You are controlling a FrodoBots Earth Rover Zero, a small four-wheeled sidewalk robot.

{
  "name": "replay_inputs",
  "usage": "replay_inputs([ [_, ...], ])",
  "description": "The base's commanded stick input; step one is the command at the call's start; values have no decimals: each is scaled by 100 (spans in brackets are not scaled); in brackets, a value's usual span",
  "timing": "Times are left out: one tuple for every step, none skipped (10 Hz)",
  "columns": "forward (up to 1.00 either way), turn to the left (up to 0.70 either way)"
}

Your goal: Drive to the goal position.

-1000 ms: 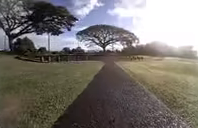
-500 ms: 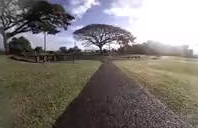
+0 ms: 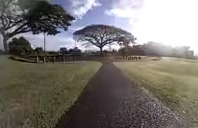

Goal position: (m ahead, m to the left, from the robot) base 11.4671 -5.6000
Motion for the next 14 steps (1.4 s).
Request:
replay_inputs([
  [45,0],
  [45,0],
  [45,0],
  [45,0],
  [45,0],
  [45,-7],
  [45,-23],
  [45,-25],
  [45,-25],
  [45,-25],
  [45,-25],
  [45,-25],
  [45,-25],
  [45,-25],
])
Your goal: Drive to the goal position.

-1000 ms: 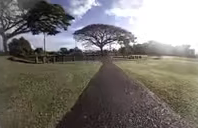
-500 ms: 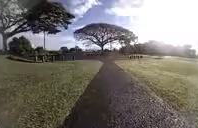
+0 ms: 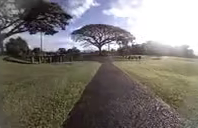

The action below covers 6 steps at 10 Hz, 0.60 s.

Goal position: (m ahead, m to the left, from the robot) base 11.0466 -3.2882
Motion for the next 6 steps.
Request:
replay_inputs([
  [45,-25],
  [45,-25],
  [45,-25],
  [45,-25],
  [45,-25],
  [45,-25],
])
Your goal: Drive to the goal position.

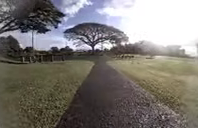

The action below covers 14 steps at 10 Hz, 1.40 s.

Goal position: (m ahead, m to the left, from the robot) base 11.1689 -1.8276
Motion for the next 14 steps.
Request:
replay_inputs([
  [45,-25],
  [45,-5],
  [45,0],
  [45,0],
  [45,0],
  [45,0],
  [45,0],
  [45,0],
  [45,0],
  [45,0],
  [45,0],
  [45,0],
  [45,0],
  [45,0],
])
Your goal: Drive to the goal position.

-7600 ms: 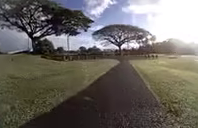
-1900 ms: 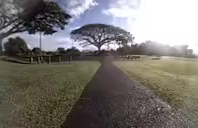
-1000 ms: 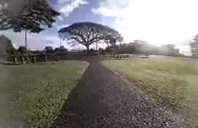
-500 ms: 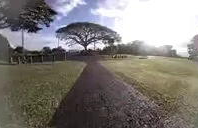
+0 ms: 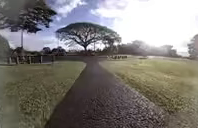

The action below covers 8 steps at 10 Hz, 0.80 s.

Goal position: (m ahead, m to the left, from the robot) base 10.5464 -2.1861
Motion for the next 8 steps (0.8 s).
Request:
replay_inputs([
  [45,0],
  [45,0],
  [45,0],
  [45,0],
  [45,0],
  [45,0],
  [45,0],
  [45,0],
])
